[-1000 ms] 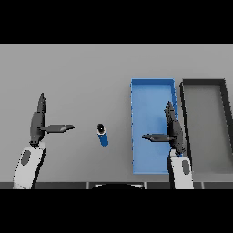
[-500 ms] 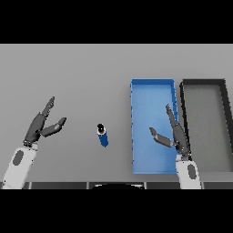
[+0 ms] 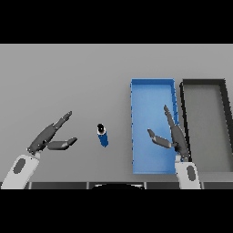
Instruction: Pick up the blue pipe and place it into the blue bin.
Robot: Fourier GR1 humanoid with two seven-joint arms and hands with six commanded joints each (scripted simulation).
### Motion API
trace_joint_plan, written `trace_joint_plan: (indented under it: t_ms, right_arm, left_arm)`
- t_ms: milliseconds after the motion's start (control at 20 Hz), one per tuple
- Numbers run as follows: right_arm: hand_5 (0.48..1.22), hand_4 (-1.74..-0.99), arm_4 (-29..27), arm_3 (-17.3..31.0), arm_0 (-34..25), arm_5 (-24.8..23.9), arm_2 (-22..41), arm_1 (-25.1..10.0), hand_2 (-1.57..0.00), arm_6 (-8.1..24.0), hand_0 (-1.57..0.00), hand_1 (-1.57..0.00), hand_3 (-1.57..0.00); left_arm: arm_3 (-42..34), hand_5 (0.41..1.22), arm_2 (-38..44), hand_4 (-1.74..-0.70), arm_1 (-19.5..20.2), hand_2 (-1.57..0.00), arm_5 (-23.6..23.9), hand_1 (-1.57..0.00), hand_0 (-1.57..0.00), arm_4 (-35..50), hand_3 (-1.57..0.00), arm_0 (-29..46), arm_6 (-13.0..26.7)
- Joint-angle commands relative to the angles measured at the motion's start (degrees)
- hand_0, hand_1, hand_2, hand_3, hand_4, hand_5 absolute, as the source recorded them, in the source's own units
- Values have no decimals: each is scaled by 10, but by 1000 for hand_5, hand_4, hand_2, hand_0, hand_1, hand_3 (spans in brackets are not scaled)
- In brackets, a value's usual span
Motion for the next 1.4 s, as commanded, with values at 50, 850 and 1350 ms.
trace_joint_plan:
  t_ms: [50,850,1350]
  right_arm:
    - [580,-1225,-5,9,-9,-1,-3,3,1,8,1,1,1]
    - [551,-1207,-15,-1,0,4,-6,6,1,7,1,1,1]
    - [554,-1186,-11,0,6,5,-10,-2,1,2,1,1,1]
  left_arm:
    - [-28,512,-24,-1018,2,1,-6,1,1,-7,1,4,42]
    - [63,491,-131,-1126,-163,1,13,1,1,-101,1,-61,53]
    - [154,601,-121,-1176,-245,-166,14,-44,1,-81,-108,-95,3]
